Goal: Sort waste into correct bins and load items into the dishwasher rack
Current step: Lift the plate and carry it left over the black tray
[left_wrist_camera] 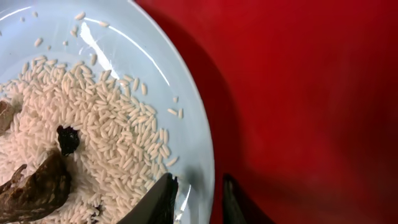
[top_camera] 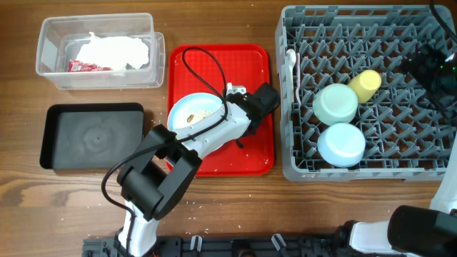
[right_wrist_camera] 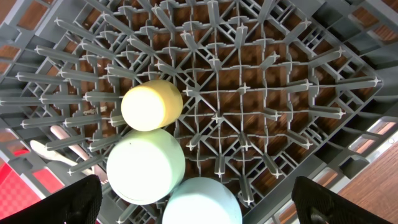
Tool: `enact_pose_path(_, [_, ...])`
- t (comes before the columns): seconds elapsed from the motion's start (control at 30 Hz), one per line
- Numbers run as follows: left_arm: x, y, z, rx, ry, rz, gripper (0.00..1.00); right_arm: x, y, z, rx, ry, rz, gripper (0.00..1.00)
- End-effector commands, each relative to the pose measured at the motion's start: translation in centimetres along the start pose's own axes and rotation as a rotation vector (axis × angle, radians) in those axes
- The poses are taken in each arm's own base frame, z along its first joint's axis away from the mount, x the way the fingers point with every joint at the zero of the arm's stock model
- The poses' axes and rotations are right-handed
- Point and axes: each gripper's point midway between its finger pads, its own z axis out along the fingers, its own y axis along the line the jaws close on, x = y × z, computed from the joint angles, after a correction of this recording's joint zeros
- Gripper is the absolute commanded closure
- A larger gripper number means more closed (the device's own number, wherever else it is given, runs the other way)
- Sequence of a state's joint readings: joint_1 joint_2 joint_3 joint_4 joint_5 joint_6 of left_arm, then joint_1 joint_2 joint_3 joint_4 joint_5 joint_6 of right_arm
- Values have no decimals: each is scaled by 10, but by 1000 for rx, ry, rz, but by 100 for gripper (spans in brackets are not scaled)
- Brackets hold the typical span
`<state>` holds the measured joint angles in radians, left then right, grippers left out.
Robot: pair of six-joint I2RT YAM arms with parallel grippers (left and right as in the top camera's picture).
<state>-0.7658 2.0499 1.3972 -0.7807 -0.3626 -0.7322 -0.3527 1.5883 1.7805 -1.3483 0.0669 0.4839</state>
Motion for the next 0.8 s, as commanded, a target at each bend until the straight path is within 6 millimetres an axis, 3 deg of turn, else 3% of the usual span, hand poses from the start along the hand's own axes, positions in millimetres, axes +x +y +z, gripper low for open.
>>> enact_pose_path(0.0, [8, 10, 11, -43, 8, -4, 74, 2, 1, 1, -11, 7, -9, 0])
enact_pose_path(0.2, [9, 10, 12, -41, 10, -6, 77, 2, 1, 1, -11, 7, -9, 0])
enact_pose_path(0.4, [8, 10, 12, -42, 6, -6, 96, 2, 1, 1, -11, 7, -9, 0])
enact_pose_path(0.6, [10, 12, 8, -78, -17, 30, 96, 2, 1, 1, -11, 7, -9, 0])
enact_pose_path(0.77, [10, 7, -7, -107, -38, 72, 96, 2, 1, 1, -11, 7, -9, 0])
